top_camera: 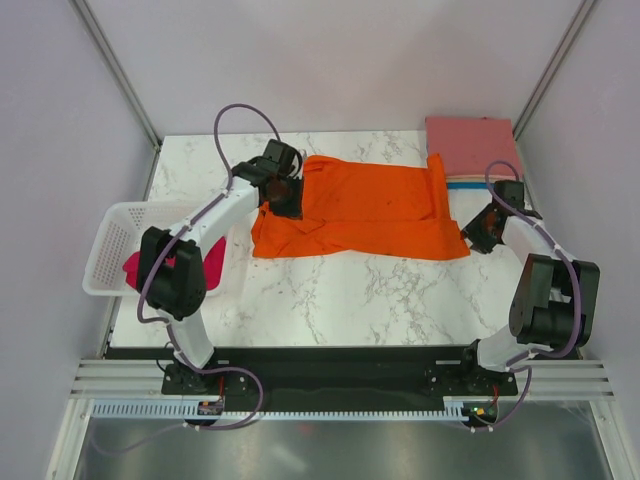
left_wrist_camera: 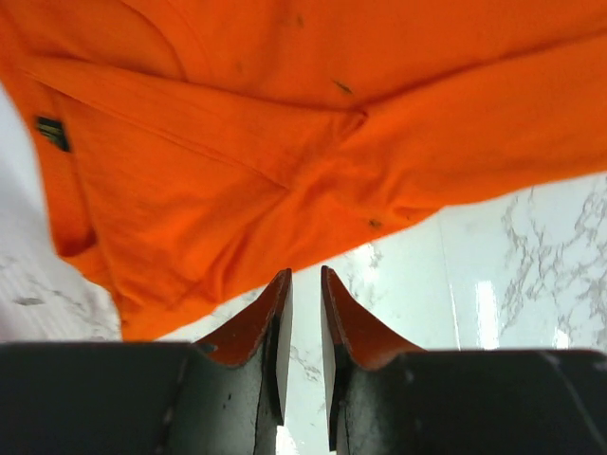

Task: Fold and stack the t-shirts
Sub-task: Fold the tshirt

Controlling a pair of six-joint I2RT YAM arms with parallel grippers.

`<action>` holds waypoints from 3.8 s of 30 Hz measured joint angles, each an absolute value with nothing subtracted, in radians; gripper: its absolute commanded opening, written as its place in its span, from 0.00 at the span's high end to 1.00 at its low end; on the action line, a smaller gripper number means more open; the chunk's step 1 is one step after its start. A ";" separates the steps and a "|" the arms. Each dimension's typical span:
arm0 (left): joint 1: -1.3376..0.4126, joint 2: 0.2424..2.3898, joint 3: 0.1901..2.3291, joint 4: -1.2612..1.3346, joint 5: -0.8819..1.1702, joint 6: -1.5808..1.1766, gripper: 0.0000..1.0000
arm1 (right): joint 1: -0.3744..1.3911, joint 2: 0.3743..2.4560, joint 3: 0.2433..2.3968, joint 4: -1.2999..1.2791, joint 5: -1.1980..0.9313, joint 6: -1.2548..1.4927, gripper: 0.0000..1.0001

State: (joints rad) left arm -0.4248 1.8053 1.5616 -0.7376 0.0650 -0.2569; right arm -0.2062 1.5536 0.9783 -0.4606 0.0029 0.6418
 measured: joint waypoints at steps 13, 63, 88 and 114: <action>-0.453 1.921 1.423 -0.722 -0.006 -0.269 0.75 | -0.200 1.560 0.879 -0.414 0.017 0.678 0.55; -0.616 1.425 1.100 -0.783 -0.114 -0.396 0.70 | -0.351 1.095 0.774 -0.637 0.086 0.600 0.65; -0.538 2.185 1.781 -0.616 0.062 -0.286 0.71 | -0.316 1.942 1.237 -0.109 -0.650 0.220 0.52; -0.434 2.307 1.873 -0.618 0.073 -0.265 0.71 | -0.249 2.111 1.416 -0.266 -0.624 -0.013 0.72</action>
State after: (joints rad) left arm -0.4335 2.3070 1.8732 -0.6178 0.0734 -0.2653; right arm -0.2485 2.1109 1.4158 -0.2661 -0.6235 -0.0128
